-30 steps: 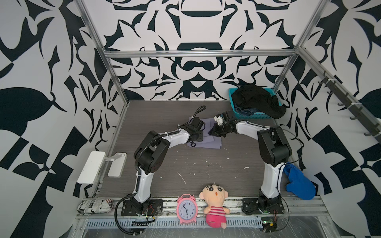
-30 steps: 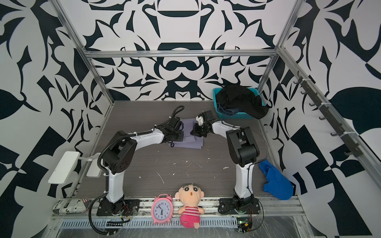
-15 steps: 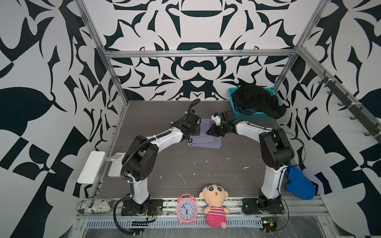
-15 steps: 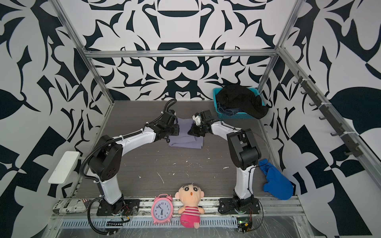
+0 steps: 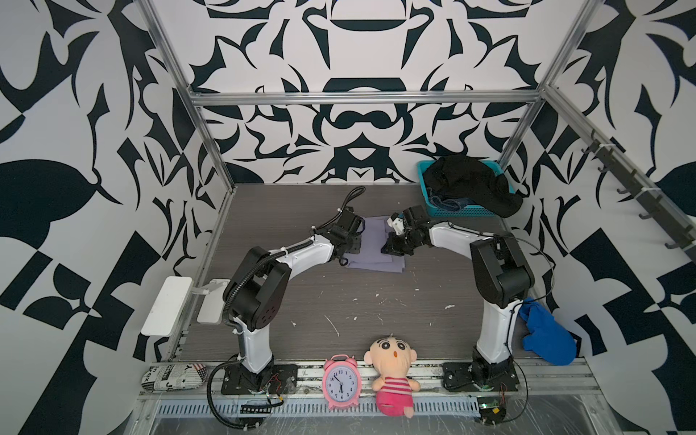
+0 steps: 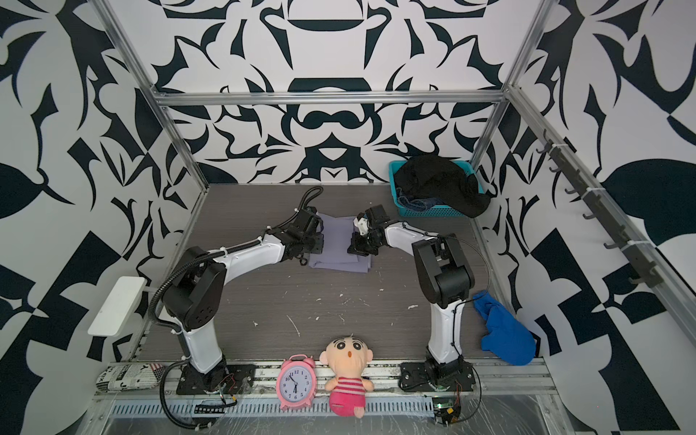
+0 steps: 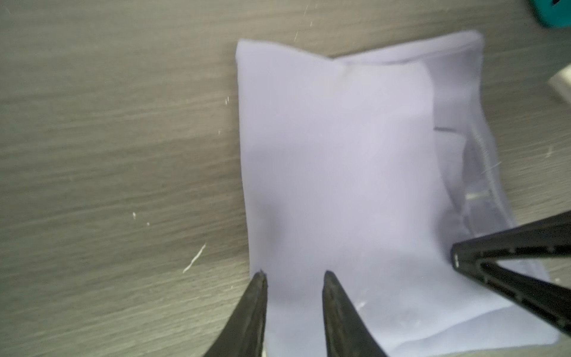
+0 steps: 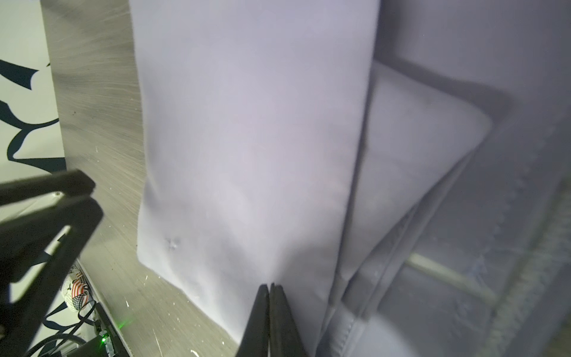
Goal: Fold and stack skirts
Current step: Smooth out the skirt at the center of the table, then fold the skirt at the center of the table.
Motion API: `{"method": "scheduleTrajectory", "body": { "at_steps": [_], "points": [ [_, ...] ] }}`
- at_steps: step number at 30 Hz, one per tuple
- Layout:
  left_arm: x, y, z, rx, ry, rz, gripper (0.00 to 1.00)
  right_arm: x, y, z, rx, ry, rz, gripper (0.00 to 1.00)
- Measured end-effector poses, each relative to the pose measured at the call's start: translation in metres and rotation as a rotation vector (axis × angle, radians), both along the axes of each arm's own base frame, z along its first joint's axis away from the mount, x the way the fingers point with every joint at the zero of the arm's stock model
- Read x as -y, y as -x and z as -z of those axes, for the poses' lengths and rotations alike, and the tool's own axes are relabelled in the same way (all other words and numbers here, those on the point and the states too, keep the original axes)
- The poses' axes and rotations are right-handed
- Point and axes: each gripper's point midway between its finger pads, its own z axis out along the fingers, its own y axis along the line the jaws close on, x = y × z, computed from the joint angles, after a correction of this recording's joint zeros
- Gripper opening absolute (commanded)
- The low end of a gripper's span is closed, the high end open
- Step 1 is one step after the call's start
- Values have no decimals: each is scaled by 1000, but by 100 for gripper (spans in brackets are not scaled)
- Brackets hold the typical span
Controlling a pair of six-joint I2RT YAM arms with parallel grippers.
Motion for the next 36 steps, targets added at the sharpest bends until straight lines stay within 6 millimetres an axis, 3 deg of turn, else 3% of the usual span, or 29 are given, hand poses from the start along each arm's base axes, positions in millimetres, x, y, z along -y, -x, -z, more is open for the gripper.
{"method": "scheduleTrajectory", "body": {
  "at_steps": [7,13,16,21,28,31,36],
  "points": [
    [4,-3,-21,47,18,26,37,14,9,-19,27,-22,38,13],
    [5,-4,-21,58,4,52,38,35,-10,-40,37,-69,157,37],
    [5,-4,-22,62,-1,57,39,40,-23,-46,38,-85,197,55],
    [5,-6,-23,75,-4,55,41,37,-37,-34,8,-95,222,55],
    [2,-5,-19,73,-15,52,41,34,-35,10,-86,-63,224,54],
    [2,-4,-18,71,-17,52,41,30,-33,17,-103,-64,215,48],
    [2,-4,-18,72,-17,52,41,19,-35,16,-95,-86,202,26]
  ]
}}
